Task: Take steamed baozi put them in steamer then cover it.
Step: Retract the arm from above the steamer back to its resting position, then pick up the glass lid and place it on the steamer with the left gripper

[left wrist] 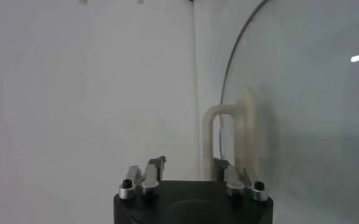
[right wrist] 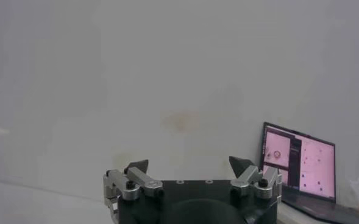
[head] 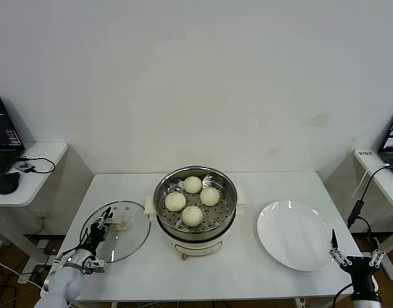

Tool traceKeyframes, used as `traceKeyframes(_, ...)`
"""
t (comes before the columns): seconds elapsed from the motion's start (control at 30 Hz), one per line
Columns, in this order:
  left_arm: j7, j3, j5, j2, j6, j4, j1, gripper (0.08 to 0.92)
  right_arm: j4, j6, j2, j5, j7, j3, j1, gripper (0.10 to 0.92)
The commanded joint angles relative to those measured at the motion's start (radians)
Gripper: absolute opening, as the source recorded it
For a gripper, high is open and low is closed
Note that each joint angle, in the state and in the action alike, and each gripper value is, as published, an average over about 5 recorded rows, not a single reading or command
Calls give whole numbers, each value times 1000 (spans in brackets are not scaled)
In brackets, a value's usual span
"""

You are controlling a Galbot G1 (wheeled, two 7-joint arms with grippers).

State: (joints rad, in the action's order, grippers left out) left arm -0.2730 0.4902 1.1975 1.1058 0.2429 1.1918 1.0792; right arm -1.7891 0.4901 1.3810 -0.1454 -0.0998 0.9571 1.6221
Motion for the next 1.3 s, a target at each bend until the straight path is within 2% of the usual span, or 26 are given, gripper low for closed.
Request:
traceKeyframes(0.03, -18, 6, -13, 0, 3, 0, 12, 334, 4, 0, 0, 2, -1, 0, -1, 823)
traceKeyframes(0.17, -25, 21, -33, 0, -2, 64, 46, 222, 8, 1, 0, 5, -1, -4, -5, 823)
traceKeyframes(0.3, -10, 46, -73, -12, -45, 203, 108, 148, 11, -1, -3, 7, -1, -10, -9, 823)
traceKeyframes(0.63, 125, 171, -165, -75, -287, 556, 301, 145, 18, -3, -11, 17, -4, -38, -24, 823)
traceKeyframes(0.9, 260, 273, -213, -127, -377, 768, 383, 145, 34, -1, -17, 24, -3, -62, -35, 823)
traceKeyframes(1.13, 341, 201, -293, -182, -432, 936, 369, 145, 23, 1, -11, 51, -2, -72, -31, 823)
traceKeyframes(1.3, 363, 73, -302, -220, -475, 981, 298, 145, 9, 3, 6, 99, 7, -80, -21, 823)
